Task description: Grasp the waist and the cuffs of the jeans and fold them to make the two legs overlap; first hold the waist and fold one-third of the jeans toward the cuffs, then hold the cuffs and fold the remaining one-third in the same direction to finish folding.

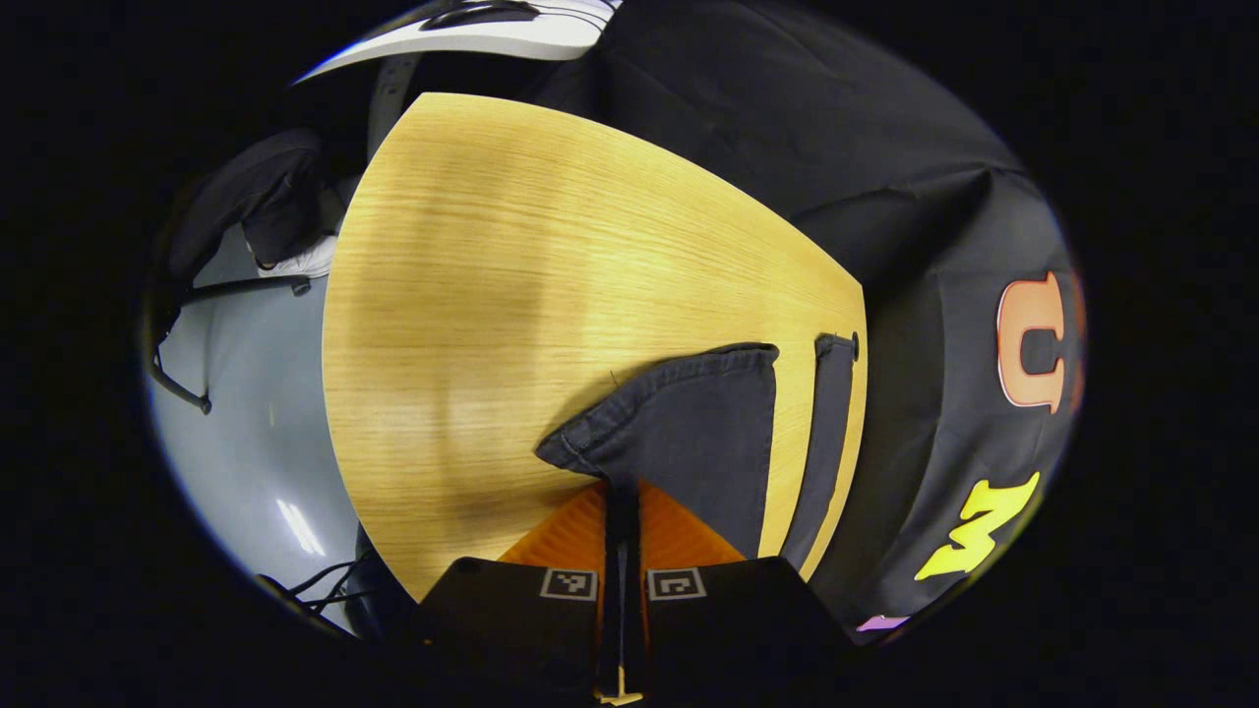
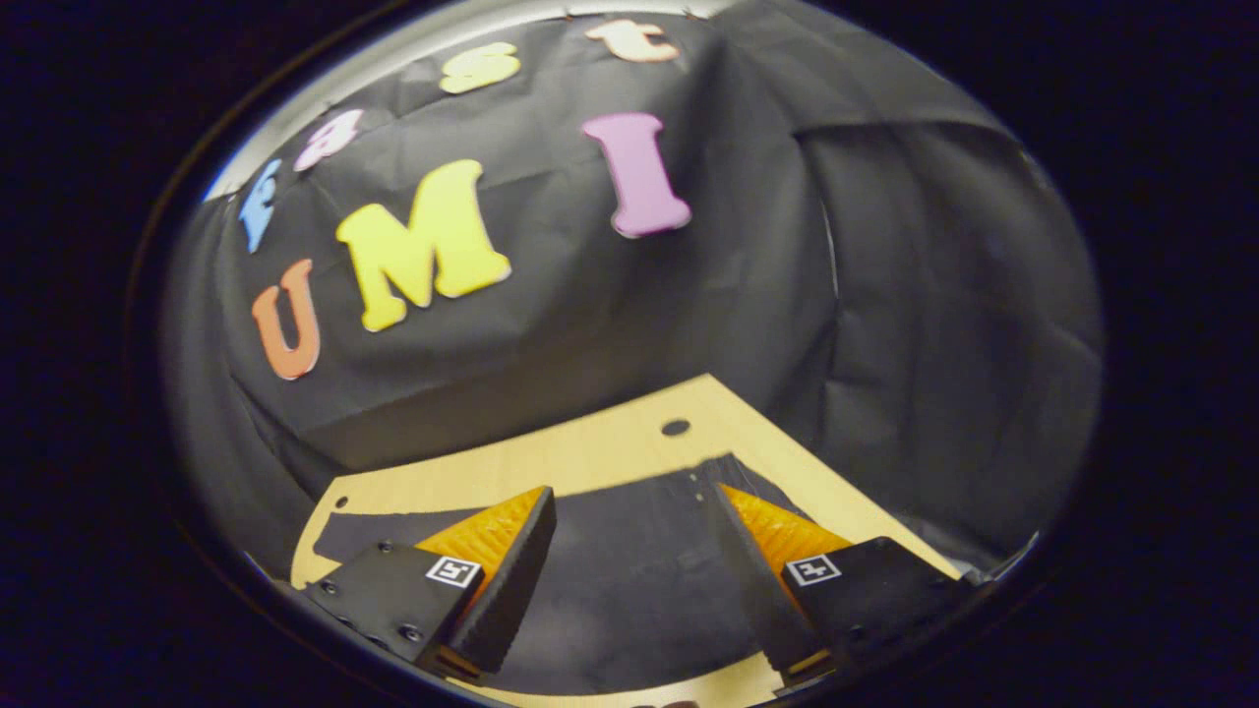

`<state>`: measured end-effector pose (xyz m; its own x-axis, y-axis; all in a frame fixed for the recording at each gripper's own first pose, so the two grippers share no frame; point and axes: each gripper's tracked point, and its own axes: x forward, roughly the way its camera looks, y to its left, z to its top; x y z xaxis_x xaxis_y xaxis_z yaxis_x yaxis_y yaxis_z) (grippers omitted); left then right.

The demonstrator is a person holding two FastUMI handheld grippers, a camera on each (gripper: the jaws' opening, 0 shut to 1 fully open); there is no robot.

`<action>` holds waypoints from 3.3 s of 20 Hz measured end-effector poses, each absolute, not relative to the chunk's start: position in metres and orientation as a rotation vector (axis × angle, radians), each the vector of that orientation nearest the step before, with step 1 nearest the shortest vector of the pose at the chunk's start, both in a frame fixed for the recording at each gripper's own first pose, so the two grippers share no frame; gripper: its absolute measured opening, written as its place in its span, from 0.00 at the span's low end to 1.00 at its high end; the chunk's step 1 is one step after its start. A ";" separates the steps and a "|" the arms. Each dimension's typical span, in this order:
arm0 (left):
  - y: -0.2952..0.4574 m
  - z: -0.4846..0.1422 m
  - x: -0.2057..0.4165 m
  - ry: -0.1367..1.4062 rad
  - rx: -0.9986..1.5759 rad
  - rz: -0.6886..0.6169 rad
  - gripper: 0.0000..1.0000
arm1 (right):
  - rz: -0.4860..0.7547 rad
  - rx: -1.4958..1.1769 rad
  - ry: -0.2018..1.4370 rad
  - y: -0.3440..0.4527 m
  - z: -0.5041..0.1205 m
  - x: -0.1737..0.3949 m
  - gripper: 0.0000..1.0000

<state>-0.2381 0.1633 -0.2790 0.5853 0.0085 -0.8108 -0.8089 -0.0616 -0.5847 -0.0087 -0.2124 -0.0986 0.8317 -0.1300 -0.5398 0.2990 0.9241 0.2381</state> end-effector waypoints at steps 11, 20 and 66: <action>0.164 -0.278 -0.237 0.704 -1.504 0.803 0.04 | -0.585 0.577 1.070 -0.321 -0.252 -0.073 0.97; 0.165 -0.278 -0.236 0.703 -1.497 0.820 0.04 | -0.607 0.672 1.153 -0.309 -0.287 -0.085 0.57; 0.231 -0.196 0.104 0.605 -1.452 0.586 0.04 | -0.310 0.934 0.728 -0.279 -0.195 0.148 0.01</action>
<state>0.1041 0.2305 -0.1960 0.7213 0.0021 -0.6927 -0.6923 0.0365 -0.7207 0.1477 -0.2788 -0.1954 0.7241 0.0610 -0.6870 0.5380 0.5733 0.6180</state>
